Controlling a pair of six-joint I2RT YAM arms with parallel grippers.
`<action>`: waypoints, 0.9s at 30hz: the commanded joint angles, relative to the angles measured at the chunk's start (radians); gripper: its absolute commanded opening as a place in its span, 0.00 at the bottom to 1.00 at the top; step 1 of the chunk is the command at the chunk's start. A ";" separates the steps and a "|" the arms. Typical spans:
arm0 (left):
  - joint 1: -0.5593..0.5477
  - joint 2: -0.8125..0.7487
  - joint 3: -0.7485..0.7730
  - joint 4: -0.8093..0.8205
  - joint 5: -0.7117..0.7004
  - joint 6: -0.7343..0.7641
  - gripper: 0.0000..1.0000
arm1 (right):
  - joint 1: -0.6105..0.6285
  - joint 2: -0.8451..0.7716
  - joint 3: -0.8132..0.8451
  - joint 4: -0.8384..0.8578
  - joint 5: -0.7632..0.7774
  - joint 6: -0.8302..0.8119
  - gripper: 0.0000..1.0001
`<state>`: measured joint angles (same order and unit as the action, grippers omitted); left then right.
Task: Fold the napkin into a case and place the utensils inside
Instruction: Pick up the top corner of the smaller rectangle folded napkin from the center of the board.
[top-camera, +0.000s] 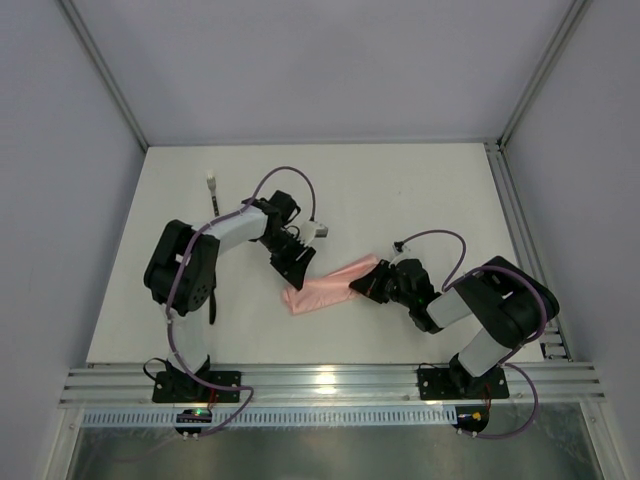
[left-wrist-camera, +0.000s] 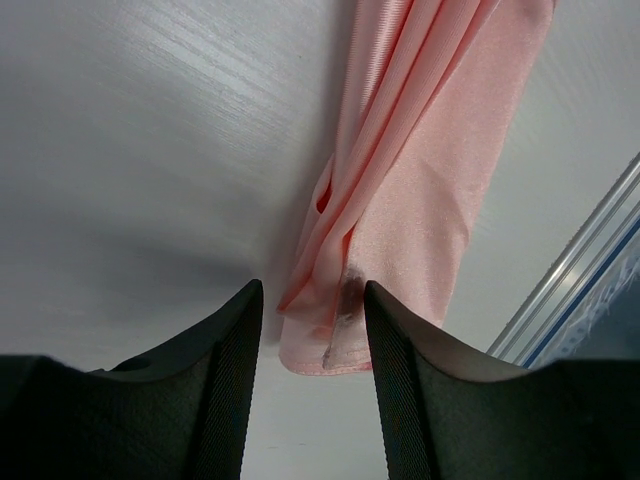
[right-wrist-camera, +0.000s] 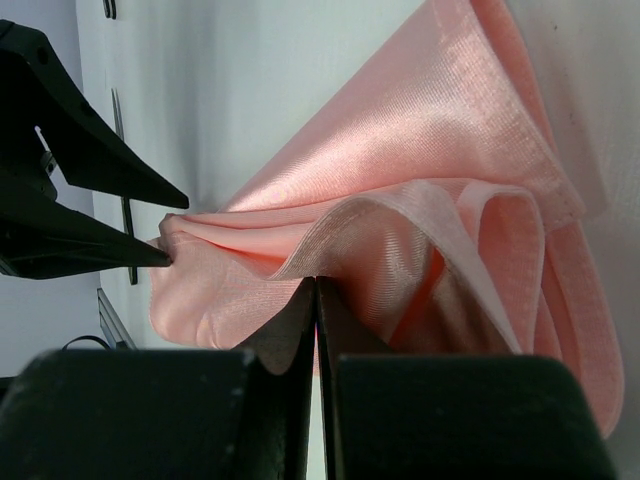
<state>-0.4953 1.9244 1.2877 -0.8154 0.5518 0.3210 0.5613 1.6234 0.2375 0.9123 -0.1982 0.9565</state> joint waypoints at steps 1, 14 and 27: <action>0.001 0.002 0.035 -0.021 0.063 0.003 0.47 | 0.009 0.027 -0.017 -0.102 0.029 -0.041 0.04; -0.006 -0.070 0.021 -0.097 0.122 0.052 0.00 | 0.009 0.032 -0.018 -0.093 0.029 -0.033 0.04; -0.132 -0.070 0.018 -0.134 0.177 0.128 0.00 | 0.025 -0.008 0.003 -0.151 0.040 -0.056 0.04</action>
<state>-0.5873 1.8690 1.2926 -0.9310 0.7013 0.4194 0.5686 1.6173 0.2432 0.8974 -0.1955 0.9501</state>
